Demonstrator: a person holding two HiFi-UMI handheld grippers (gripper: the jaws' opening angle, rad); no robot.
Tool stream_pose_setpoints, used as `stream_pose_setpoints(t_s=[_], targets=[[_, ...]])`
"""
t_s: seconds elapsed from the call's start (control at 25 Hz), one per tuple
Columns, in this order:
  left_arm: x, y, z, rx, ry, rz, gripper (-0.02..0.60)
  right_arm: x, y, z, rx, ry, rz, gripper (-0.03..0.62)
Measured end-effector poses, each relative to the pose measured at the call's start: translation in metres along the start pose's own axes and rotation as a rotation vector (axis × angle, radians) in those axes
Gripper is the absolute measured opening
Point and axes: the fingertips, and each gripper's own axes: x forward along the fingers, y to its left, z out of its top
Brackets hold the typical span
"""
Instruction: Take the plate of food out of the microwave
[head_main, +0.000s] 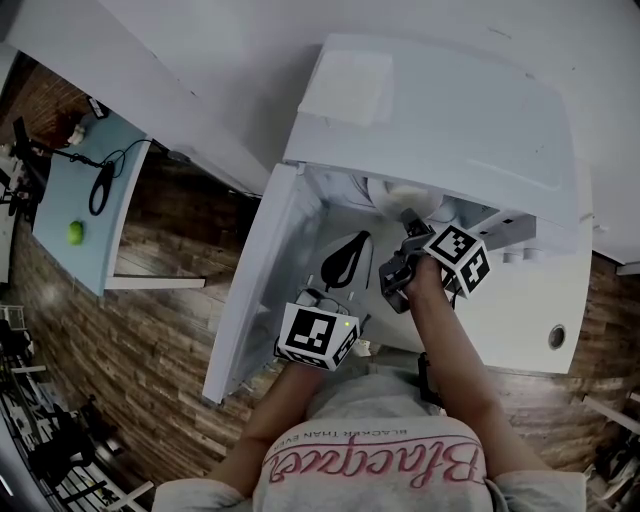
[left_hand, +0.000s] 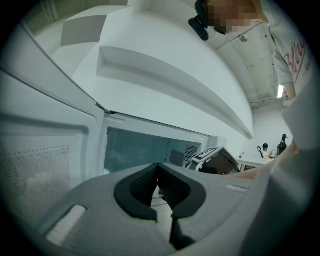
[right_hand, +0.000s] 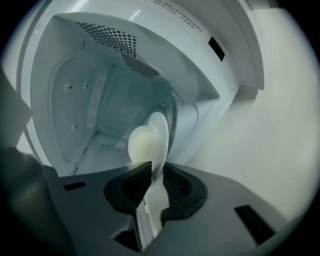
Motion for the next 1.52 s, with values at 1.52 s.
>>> stream_pose_setpoints(t_s=[1.52], targets=[[-0.040,-0.024,-0.020,0.009,0.049,-0.067,0.005,-0.037,-0.009,-0.011,0.206,-0.050,0.380,0.023]])
